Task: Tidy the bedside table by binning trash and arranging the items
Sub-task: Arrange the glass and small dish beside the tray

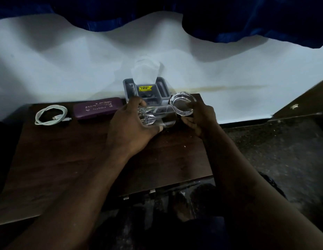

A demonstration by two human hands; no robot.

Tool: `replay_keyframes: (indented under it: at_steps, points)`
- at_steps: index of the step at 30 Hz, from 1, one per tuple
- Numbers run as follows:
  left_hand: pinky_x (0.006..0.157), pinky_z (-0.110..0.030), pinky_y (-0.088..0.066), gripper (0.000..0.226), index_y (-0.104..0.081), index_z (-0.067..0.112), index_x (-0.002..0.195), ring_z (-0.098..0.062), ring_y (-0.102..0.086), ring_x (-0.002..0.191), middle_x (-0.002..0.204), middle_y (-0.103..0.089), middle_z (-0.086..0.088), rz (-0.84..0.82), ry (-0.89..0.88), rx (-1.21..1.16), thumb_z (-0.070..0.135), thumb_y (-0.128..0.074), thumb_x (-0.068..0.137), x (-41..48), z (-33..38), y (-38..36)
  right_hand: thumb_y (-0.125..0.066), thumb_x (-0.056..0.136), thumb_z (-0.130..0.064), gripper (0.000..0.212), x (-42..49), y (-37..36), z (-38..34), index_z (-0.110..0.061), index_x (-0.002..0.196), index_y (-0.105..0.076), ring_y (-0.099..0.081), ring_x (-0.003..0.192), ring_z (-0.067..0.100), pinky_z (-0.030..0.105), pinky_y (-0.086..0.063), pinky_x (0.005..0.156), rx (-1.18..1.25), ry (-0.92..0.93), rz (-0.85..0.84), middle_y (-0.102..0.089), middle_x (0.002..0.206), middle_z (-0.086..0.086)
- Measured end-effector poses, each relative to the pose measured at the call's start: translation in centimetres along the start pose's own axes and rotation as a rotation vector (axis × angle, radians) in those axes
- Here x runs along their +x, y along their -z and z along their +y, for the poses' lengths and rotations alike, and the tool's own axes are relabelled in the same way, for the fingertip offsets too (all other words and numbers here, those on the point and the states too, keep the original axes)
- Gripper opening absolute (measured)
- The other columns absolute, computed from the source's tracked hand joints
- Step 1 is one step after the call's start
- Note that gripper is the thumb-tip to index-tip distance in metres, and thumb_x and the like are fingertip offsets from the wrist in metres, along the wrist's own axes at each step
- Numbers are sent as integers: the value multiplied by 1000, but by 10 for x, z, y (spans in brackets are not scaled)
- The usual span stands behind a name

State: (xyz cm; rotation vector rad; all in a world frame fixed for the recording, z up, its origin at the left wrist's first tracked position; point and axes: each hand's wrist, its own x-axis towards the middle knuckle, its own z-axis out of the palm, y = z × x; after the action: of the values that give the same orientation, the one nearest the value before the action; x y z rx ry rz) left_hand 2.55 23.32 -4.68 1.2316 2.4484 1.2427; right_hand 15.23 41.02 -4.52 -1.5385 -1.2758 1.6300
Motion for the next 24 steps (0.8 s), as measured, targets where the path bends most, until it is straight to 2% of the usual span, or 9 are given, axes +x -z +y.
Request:
replay_keyframes:
  at_steps: [3,5,9,12,15,18,20,21,24]
  points:
    - [69,-25,-47,69,-47,37,109,-12,-63,83,103,-67,10,6,-4,-20,57,-89,58,-1,3,-3,-71,79,-30,15,7,4,0,-16,85,-71,-68,84,28,40,-57,80,-334,112,10,-71,87,9]
    - [69,-27,-53,72,-47,36,112,-12,-65,83,102,-68,10,5,-10,-34,59,-89,58,-1,6,-4,-73,79,-40,31,7,5,-4,-20,103,-73,-71,94,24,38,-58,89,-533,207,83,-77,98,3]
    - [68,-29,-56,74,-46,36,115,-12,-66,81,96,-67,10,3,-28,-57,58,-88,59,-1,12,-6,-75,76,-44,46,2,8,-6,-19,114,-71,-73,106,29,47,-59,96,-574,176,33,-77,106,4]
    - [76,-35,-58,78,-47,31,121,-19,-67,91,105,-69,7,9,-47,-73,55,-90,60,-2,14,-9,-78,79,-38,39,-4,17,-12,-23,114,-71,-71,105,20,37,-57,94,-676,318,60,-76,109,-2]
    - [81,-39,-58,82,-46,32,126,-21,-66,99,114,-69,5,30,-60,-91,56,-89,60,-1,16,-10,-76,72,-37,34,-19,25,-20,-25,105,-73,-71,97,7,28,-56,88,-726,522,-148,-76,103,-10]
    - [81,-37,-57,86,-40,36,129,-21,-65,98,113,-67,5,57,-54,-112,64,-81,59,-2,18,-11,-81,71,-49,62,-32,28,-16,-23,125,-67,-67,115,5,32,-53,104,-873,690,-450,-70,127,-9]
    - [78,-35,-55,86,-39,39,127,-22,-65,97,112,-65,5,79,-41,-123,68,-77,56,-2,19,-12,-74,68,-61,84,-31,28,-11,-18,139,-59,-54,134,16,32,-43,113,-1018,805,-501,-61,143,0]
    - [78,-35,-54,86,-38,40,126,-22,-64,98,111,-65,6,88,-42,-124,67,-79,55,-1,19,-13,-79,69,-59,87,-30,28,-10,-17,142,-57,-50,139,19,30,-38,116,-1052,833,-501,-58,146,3]
    - [81,-37,-57,88,-39,40,126,-21,-64,101,115,-65,4,84,-55,-130,65,-84,55,-2,23,-16,-89,72,-32,71,-28,22,-5,-12,134,-61,-54,131,25,30,-40,109,-1005,973,-449,-64,136,9]
